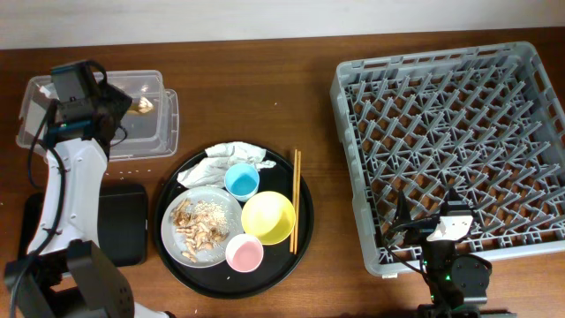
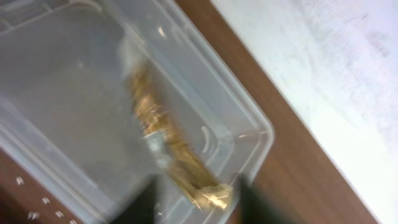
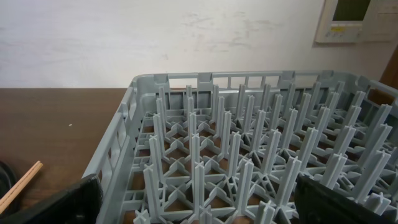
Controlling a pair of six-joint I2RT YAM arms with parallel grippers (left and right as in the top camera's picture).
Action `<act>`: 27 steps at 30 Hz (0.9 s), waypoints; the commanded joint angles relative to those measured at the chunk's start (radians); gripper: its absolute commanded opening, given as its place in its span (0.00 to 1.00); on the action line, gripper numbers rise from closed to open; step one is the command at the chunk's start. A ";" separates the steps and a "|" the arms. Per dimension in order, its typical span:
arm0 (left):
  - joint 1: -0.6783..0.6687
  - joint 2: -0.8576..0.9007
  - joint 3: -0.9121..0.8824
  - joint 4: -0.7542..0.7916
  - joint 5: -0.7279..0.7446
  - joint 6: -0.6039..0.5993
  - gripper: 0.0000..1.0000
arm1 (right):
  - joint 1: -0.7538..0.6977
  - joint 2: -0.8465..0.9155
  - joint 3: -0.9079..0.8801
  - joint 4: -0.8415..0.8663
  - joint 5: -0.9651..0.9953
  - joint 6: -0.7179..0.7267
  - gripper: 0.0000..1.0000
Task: Sort waste into correct bins and load items into the dishwasher rack
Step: 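Carry the wrapper left and drop it into the clear bin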
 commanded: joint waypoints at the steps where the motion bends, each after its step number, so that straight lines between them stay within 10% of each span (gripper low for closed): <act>1: 0.002 0.006 0.012 0.016 -0.009 -0.037 0.98 | -0.006 -0.006 -0.007 -0.003 0.009 0.005 0.99; 16: -0.028 -0.112 0.012 0.011 0.741 0.366 0.89 | -0.006 -0.006 -0.007 -0.003 0.009 0.005 0.99; 27: -0.277 -0.100 0.011 -0.323 0.109 0.549 0.77 | -0.006 -0.006 -0.007 -0.003 0.009 0.005 0.99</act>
